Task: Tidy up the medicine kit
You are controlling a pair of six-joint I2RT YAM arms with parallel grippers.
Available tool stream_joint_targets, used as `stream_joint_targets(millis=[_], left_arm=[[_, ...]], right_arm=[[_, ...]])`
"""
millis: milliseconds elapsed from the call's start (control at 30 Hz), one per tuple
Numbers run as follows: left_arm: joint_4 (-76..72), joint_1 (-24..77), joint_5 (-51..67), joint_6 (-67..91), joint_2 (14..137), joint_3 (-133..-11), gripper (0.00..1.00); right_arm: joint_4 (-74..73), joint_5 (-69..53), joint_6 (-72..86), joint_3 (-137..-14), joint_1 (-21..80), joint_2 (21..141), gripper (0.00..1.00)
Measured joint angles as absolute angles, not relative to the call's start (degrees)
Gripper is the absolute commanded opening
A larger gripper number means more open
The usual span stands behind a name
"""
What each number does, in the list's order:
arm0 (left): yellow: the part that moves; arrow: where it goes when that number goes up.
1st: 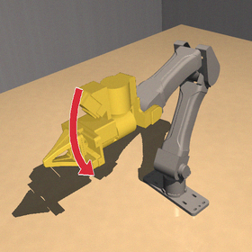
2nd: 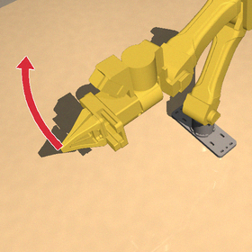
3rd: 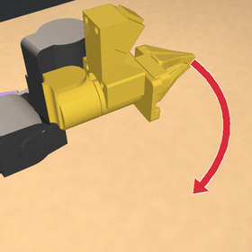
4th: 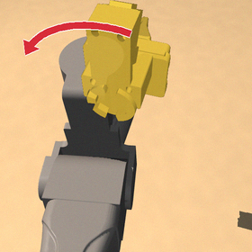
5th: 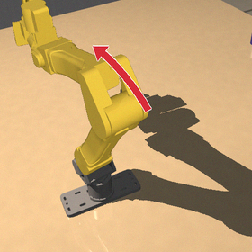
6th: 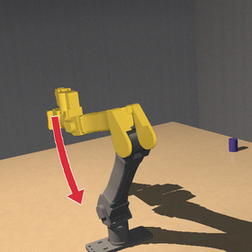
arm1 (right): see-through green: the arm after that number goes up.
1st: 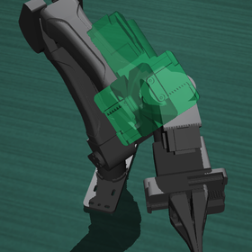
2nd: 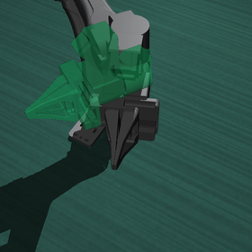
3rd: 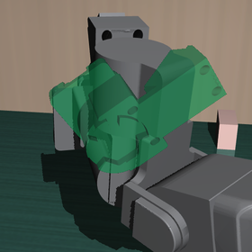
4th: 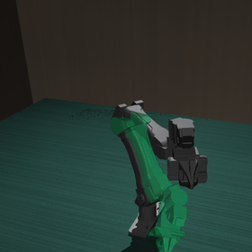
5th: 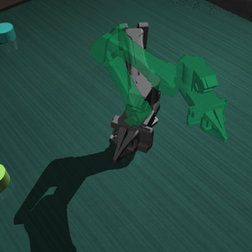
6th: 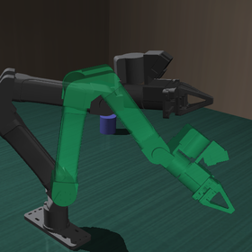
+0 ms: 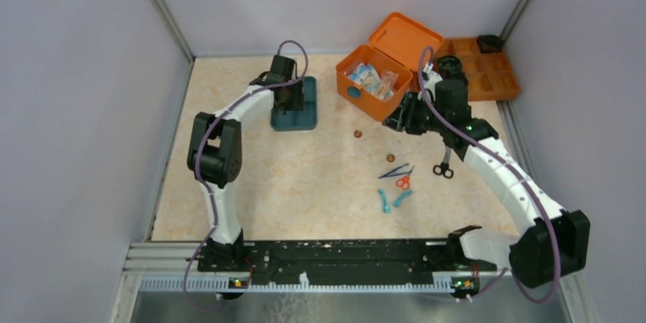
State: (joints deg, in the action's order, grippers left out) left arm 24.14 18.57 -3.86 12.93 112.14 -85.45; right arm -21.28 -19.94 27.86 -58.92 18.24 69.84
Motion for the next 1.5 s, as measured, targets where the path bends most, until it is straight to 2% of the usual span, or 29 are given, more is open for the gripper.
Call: stream_joint_targets(millis=[200, 267, 567, 833, 1067, 1400, 1467, 1500], left_arm=[[24.1, 18.6, -8.8, 10.4, 118.4, -87.3, 0.52], [24.0, 18.6, -9.5, 9.8, 119.1, -87.4, 0.46], [24.1, 18.5, -10.5, 9.4, 120.4, -89.2, 0.11], [24.6, 18.5, -10.8, 15.1, 114.8, -80.8, 0.0], [25.8, 20.4, -10.7, 23.1, 104.9, -67.9, 0.0], [24.9, 29.7, -10.4, 39.7, 91.3, -51.8, 0.0], [24.8, 30.5, -10.5, 42.2, 89.6, -50.1, 0.08], [24.9, 30.7, -10.5, 43.2, 88.9, -49.5, 0.17]], right_arm=[[-23.6, -19.4, 28.3, -50.9, 18.2, 61.1, 0.43], [-24.0, -19.4, 28.7, -48.7, 18.2, 59.1, 0.42], [-26.0, -16.6, 30.1, -46.8, 18.2, 57.8, 0.45], [-26.5, -6.5, 35.1, -45.1, 18.2, 56.3, 0.49], [-28.1, 2.5, 40.2, -43.1, 18.2, 55.9, 0.54], [-31.5, 11.6, 44.1, -43.1, 18.2, 60.6, 0.56], [-31.8, 12.6, 44.2, -43.1, 18.0, 61.1, 0.56], [-31.8, 12.8, 44.2, -43.1, 17.9, 61.2, 0.56]])
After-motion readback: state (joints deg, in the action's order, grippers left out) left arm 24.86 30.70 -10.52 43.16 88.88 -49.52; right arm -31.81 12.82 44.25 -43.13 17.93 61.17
